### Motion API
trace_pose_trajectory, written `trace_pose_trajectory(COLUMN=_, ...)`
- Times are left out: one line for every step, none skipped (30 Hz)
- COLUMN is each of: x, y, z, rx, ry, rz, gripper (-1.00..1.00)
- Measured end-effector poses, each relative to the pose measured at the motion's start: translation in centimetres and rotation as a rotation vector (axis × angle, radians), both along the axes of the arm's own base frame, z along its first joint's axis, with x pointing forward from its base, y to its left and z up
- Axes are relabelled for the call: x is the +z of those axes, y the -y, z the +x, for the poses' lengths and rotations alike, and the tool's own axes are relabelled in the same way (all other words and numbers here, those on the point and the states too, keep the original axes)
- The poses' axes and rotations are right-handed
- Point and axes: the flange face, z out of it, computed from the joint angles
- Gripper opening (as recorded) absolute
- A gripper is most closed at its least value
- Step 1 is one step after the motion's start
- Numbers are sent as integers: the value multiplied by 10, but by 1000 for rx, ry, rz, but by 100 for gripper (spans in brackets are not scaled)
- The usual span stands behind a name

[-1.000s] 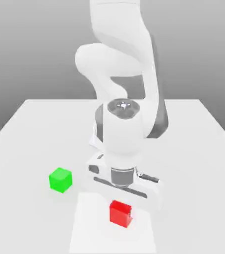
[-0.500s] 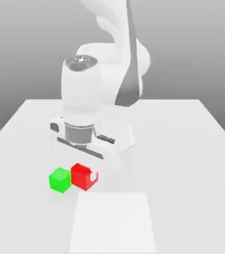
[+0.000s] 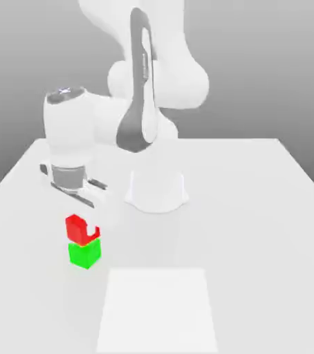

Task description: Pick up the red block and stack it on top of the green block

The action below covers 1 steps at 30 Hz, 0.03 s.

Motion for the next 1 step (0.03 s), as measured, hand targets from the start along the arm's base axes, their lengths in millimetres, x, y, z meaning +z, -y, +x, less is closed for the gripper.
trace_pose_trajectory(x=0, y=0, z=0, rx=0, ry=0, rz=0, gripper=100)
